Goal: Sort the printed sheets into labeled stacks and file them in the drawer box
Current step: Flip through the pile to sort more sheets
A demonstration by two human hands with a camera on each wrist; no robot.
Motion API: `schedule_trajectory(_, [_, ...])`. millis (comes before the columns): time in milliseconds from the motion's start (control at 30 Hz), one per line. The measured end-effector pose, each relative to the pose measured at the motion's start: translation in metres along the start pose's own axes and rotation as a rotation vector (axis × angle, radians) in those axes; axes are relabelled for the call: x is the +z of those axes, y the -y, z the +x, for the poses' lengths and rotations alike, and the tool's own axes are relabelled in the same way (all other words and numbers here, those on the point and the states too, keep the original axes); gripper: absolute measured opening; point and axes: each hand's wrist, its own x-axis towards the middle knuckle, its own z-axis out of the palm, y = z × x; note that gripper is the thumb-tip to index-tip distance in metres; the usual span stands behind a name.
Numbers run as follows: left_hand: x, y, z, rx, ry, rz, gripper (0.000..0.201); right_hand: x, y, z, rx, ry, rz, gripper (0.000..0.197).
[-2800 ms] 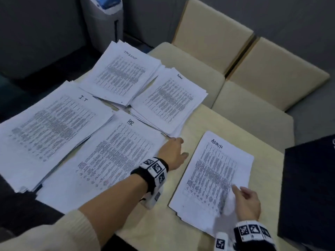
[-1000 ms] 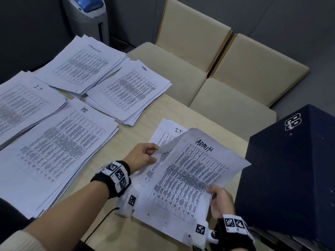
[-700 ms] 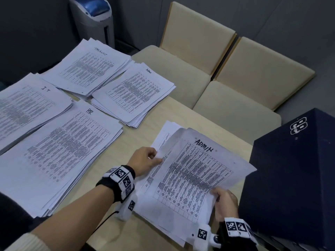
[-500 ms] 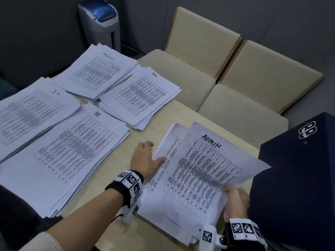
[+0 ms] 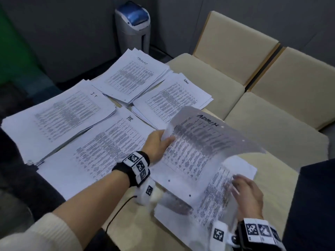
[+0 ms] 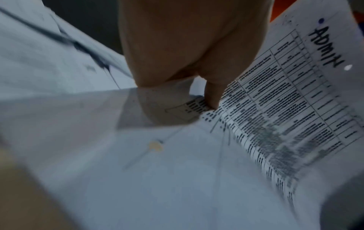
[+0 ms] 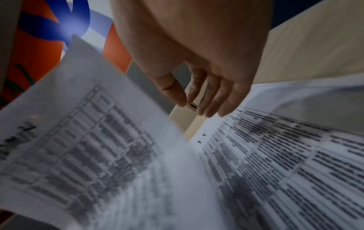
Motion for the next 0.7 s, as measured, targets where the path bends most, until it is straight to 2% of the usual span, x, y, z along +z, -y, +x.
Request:
schedule_trajectory(133, [-0.057,-0.012,0.064,-0.063,-0.166,0.078,0.050,-0.007,-0.024,0.012,0.000,-0.203,-0.261,0.024])
schedule_trajectory(167, [-0.069,-0.013,0.084,-0.085,-0.177,0.109,0.049,-0.009,-0.029,0.012,0.026,-0.240,-0.348,0.026])
schedule_trajectory(233, [-0.090,-0.016,0.124,-0.142,-0.173,0.167,0.034,-0.011,-0.036,0.013,0.086,-0.294,-0.465,0.040])
schedule_trajectory(333, [-0.105,-0.022,0.169,-0.225,-0.148,0.105,0.047,-0.005,-0.031,0.010,0.124,-0.344,-0.602,0.059])
schedule_trajectory(467, [-0.102,-0.027,0.214,-0.201,-0.148,0.327,0.054,-0.002,-0.025,0.014,0.144,-0.341,-0.635,0.053])
schedule_trajectory(567, [-0.095,-0.026,0.242,-0.177,-0.102,0.481,0.061,-0.005,-0.030,0.017,0.163,-0.370,-0.632,0.061])
schedule_trajectory(700, [-0.086,-0.020,0.268,-0.175,-0.103,0.669,0.046,-0.012,-0.043,0.020,0.188,-0.329,-0.566,0.063])
